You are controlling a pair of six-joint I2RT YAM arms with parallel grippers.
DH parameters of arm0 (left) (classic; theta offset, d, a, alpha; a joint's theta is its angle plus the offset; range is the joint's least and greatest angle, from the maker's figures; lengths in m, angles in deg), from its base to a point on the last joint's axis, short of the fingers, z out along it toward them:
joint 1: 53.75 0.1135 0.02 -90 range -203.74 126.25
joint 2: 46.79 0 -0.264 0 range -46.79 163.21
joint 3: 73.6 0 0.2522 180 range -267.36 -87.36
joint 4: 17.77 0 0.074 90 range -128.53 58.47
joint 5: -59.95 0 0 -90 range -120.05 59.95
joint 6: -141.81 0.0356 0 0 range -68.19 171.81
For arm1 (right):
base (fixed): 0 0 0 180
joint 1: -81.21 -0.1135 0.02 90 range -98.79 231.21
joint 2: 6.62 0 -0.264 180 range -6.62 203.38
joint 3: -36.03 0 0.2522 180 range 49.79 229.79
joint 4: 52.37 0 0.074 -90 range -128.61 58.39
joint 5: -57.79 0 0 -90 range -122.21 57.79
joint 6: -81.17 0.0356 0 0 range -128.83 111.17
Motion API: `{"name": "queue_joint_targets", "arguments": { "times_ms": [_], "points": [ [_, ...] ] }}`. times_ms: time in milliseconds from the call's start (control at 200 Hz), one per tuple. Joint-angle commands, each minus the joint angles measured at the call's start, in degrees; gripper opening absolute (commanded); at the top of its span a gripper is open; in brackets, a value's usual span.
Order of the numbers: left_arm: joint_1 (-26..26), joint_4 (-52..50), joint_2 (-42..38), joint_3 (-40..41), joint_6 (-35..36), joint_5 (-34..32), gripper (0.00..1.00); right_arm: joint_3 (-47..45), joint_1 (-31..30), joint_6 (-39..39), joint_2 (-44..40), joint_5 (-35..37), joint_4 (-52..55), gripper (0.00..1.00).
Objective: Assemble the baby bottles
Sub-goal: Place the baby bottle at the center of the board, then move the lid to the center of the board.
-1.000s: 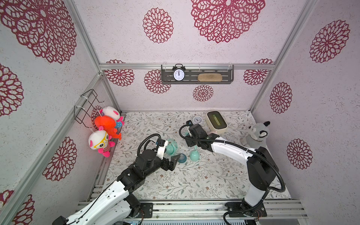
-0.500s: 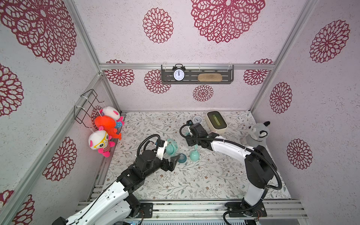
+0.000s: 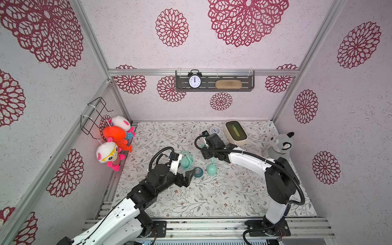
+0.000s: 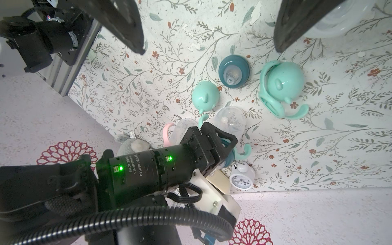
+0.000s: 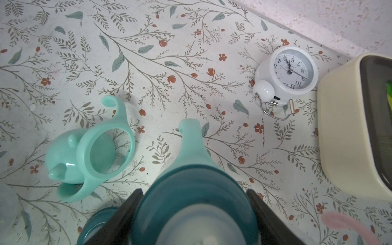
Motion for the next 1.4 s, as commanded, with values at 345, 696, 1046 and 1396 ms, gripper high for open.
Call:
{"name": "queue_joint_targets", "arguments": {
  "times_ms": [345, 696, 1046, 1396],
  "points": [
    [0.48, 3.00, 0.19, 1.48, -0.62, -0.29, 0.98, 5.48, -0.78, -2.58, -1.66, -0.19, 3.42, 0.89],
    [0.48, 3.15, 0.86, 1.55, -0.22, -0.73, 0.98, -0.85, -4.53, -0.66, -10.90, 1.90, 6.63, 0.97],
    [0.48, 4.24, 2.93, 0.85, 0.05, -0.28, 0.98, -10.88, -7.28, 3.69, -19.08, 2.68, 6.93, 0.95],
    [0.48, 4.53, 4.13, 0.07, 0.22, 0.41, 0.98, -24.03, -7.80, 6.13, -21.75, 1.95, -3.96, 0.91]
  ]
}}
